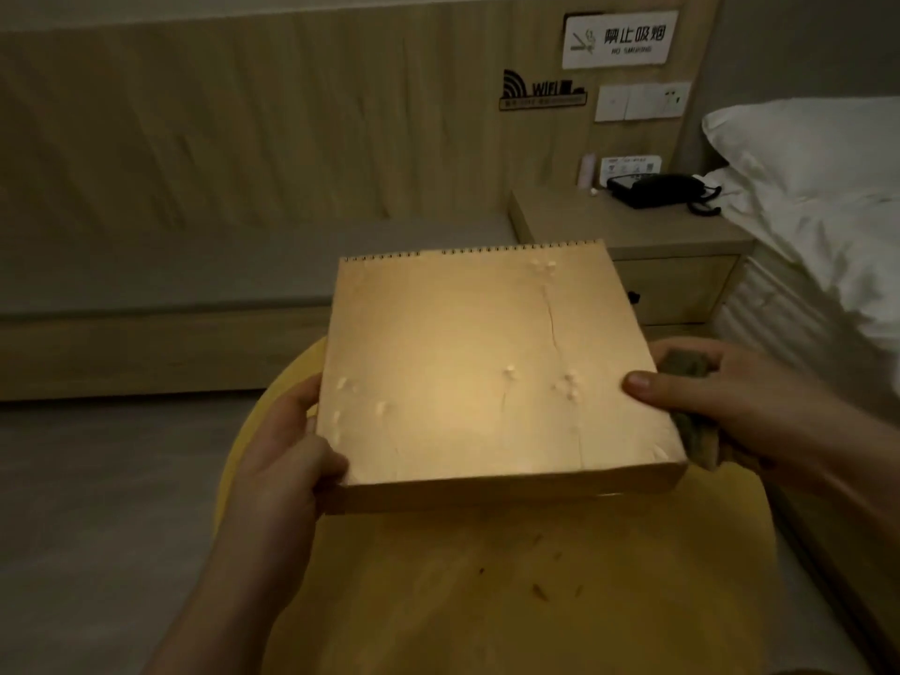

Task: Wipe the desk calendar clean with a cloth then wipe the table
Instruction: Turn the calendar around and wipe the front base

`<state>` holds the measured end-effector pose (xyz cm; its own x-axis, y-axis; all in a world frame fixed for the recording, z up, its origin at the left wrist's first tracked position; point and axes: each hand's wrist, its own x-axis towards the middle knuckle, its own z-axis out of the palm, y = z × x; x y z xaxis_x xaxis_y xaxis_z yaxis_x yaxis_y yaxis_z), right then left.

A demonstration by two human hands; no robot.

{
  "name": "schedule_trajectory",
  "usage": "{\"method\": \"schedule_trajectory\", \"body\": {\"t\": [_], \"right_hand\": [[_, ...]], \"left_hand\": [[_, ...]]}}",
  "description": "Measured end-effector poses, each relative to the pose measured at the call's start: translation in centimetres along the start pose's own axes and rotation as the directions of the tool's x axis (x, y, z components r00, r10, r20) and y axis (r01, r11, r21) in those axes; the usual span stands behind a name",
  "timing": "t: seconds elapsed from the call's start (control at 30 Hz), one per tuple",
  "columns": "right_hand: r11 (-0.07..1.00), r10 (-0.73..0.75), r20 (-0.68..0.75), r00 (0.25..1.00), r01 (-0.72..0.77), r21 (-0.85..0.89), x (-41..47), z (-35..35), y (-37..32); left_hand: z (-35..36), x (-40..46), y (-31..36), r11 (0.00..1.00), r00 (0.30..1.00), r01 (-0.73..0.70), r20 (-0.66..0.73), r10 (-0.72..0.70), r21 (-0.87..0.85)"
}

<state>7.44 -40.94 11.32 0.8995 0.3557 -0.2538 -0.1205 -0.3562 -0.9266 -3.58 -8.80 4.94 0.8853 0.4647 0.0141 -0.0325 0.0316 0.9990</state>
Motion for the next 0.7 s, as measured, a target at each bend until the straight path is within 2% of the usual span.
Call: {"method": "schedule_trajectory", "body": {"t": [0.07, 0.17, 0.23, 0.3, 0.4, 0.5, 0.6, 0.7], "right_hand": [[0.991, -0.07, -0.073, 0.995, 0.061, -0.115, -0.7, 0.5, 0.4], [0.976, -0.175, -0.137, 0.975, 0.154, -0.155, -1.8, 0.8, 0.6], [0.967, -0.219, -0.141, 0.966, 0.194, -0.168, -2.6, 1.0, 0.6], [0.957, -0.244, -0.136, 0.96, 0.215, -0.196, -3.3, 1.0, 0.6], [0.965, -0.24, -0.183, 0.953, 0.213, -0.155, -3.7, 0.0, 0.5], [0.977, -0.212, -0.237, 0.948, 0.2, -0.075, -3.6, -1.7, -0.8], [0.98, -0.2, -0.178, 0.964, 0.197, -0.037, -2.9, -2.9, -3.4], [0.976, -0.208, -0.017, 0.978, 0.207, -0.061, -2.6, -3.1, -5.9]], "left_hand": [[0.1, 0.2, -0.2, 0.999, 1.0, 0.006, 0.003, -0.006, 0.034], [0.8, 0.3, -0.5, 0.997, 0.998, -0.06, -0.024, 0.061, 0.037], [1.6, 0.2, -0.5, 0.99, 0.984, -0.141, -0.108, 0.142, 0.02], [2.3, 0.0, -0.5, 0.97, 0.951, -0.226, -0.196, 0.238, 0.085], [2.9, -0.2, -0.2, 0.932, 0.894, -0.326, -0.27, 0.358, 0.155], [3.5, -0.3, 0.4, 0.892, 0.851, -0.415, -0.272, 0.45, 0.179], [3.7, -0.4, 0.4, 0.867, 0.828, -0.464, -0.261, 0.497, 0.18], [3.9, -0.2, 0.0, 0.853, 0.809, -0.487, -0.271, 0.522, 0.19]]}}
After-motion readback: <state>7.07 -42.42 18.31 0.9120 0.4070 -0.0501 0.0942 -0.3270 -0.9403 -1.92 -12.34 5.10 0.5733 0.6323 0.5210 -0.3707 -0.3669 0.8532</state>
